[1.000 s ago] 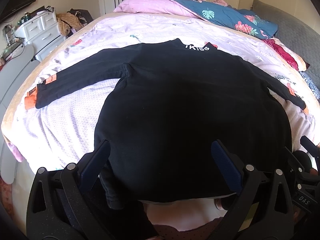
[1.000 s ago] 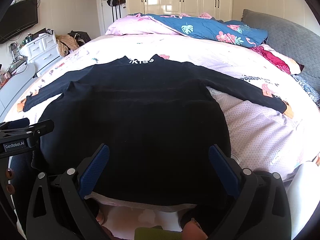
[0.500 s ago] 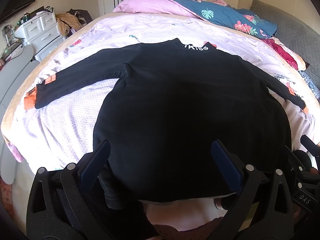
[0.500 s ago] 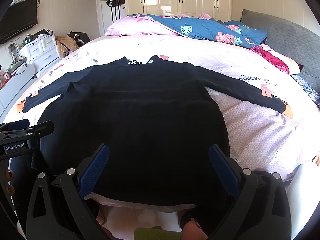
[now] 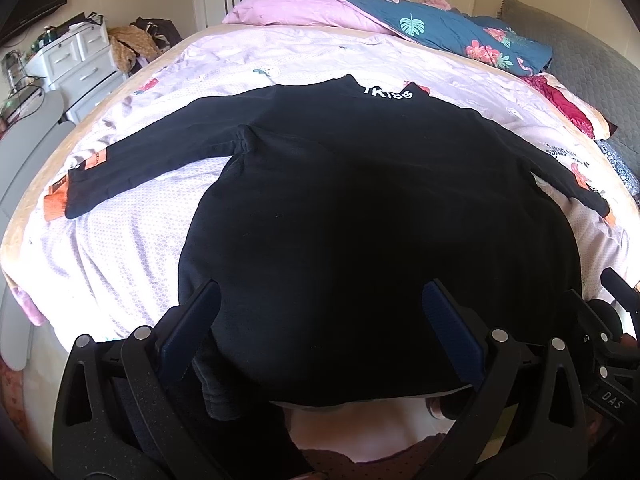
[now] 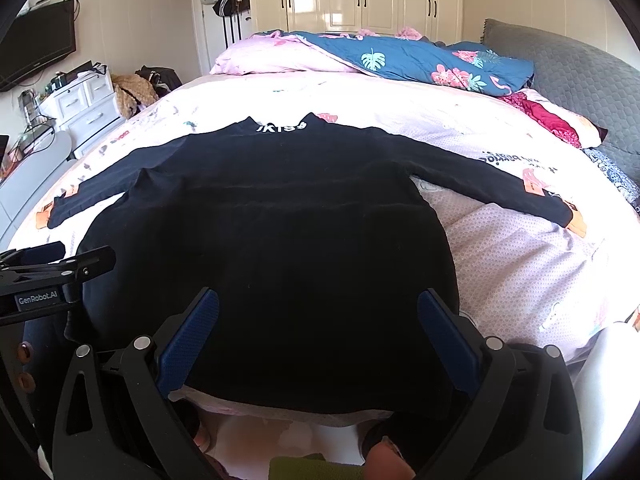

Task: Fold small clothes

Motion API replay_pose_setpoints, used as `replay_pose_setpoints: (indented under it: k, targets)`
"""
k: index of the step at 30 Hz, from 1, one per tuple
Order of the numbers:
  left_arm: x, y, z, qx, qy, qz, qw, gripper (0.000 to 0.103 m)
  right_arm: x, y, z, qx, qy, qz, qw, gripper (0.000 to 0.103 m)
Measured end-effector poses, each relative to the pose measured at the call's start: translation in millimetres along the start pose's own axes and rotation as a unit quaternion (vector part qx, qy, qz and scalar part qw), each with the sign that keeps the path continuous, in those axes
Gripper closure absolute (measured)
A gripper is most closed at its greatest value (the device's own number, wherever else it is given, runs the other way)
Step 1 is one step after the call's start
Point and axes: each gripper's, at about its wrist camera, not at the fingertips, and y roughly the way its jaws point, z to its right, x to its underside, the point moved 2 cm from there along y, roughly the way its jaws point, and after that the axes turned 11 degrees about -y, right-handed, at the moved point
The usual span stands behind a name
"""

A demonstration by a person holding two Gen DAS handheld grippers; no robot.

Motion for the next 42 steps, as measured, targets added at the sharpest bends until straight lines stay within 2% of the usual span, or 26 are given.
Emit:
replay_pose_setpoints:
  k: [13,24,34,42]
  targets:
    - [-11,12,11,0.007,0.004,-0.003,1.0000,0.008,-8,7,12,0.002,0.014,-0.003,1.000,0.004]
    - [-41,23,30,0.028,-0.001,0.003,0.9996,0.008,-26,13,40,0.012,0.041,-0.004,0.999,0.004]
    - [-70,30,51,0.039,0.003,0.009,0.9992,0.008,-59,21,57,0.013,0.058,-0.001,0.998,0.004]
    - [-102,39,65,0.049,-0.005,0.011,0.9987,0.008,-92,28,77,0.032,0.084,0.012,0.996,0.004]
